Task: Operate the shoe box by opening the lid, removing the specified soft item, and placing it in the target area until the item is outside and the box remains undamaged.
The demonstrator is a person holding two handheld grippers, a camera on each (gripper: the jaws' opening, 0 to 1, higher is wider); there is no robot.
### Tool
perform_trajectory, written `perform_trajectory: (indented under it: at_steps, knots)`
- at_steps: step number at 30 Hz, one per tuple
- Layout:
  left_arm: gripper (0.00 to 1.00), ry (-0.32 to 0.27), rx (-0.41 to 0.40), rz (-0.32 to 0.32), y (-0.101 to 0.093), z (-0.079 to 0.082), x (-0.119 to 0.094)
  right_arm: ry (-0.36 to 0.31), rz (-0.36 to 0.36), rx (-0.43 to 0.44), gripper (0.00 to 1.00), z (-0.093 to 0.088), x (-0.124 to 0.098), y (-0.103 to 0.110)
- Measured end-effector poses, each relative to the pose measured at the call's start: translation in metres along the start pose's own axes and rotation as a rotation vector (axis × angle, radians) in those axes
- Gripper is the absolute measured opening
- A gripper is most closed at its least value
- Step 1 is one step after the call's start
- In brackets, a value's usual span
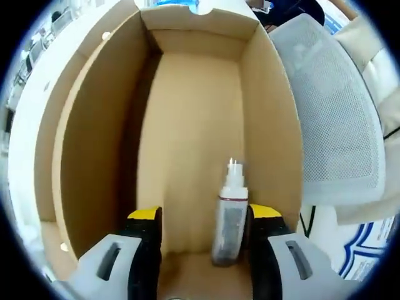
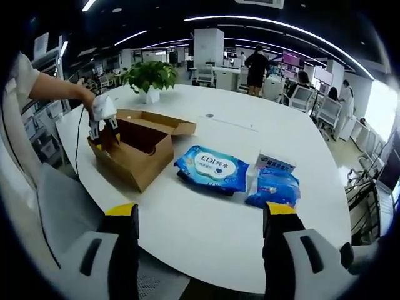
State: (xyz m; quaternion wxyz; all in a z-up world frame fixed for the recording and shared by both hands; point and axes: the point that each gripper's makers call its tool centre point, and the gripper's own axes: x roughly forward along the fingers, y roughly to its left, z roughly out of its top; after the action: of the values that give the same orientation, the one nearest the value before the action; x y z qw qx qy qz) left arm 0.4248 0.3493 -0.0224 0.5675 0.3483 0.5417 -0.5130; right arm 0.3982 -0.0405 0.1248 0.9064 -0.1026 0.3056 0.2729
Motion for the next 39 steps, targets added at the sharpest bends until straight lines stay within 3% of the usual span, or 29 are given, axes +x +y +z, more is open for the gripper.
perform_trajectory:
  at_steps: [7, 11, 18, 24, 32, 34, 39]
  knots:
    - [0.47, -0.013, -0.007, 0.025, 0.005, -0.003, 0.0, -0.003, -0.01, 0.0, 0.76, 0.001, -0.001, -0.004]
    - [0.4, -0.013, -0.011, 0.031, 0.007, -0.006, 0.001, -0.003, -0.015, 0.002, 0.74, 0.001, -0.001, -0.006]
    - [0.29, 0.004, 0.005, 0.013, -0.003, -0.012, 0.008, -0.008, -0.012, 0.001, 0.73, 0.001, 0.001, -0.002]
    - [0.27, 0.01, 0.018, 0.045, 0.0, -0.013, 0.008, -0.021, 0.001, 0.01, 0.73, 0.002, 0.002, 0.001]
    - [0.21, -0.003, 0.018, 0.113, 0.003, -0.005, 0.002, -0.051, -0.006, 0.015, 0.72, 0.007, -0.004, 0.001]
    - [0.21, -0.02, -0.003, 0.152, 0.004, 0.005, -0.001, -0.066, -0.012, 0.015, 0.72, 0.011, -0.008, 0.001]
    - [0.18, -0.041, -0.04, 0.174, 0.001, 0.018, -0.011, -0.133, -0.037, 0.023, 0.71, 0.021, -0.021, -0.002]
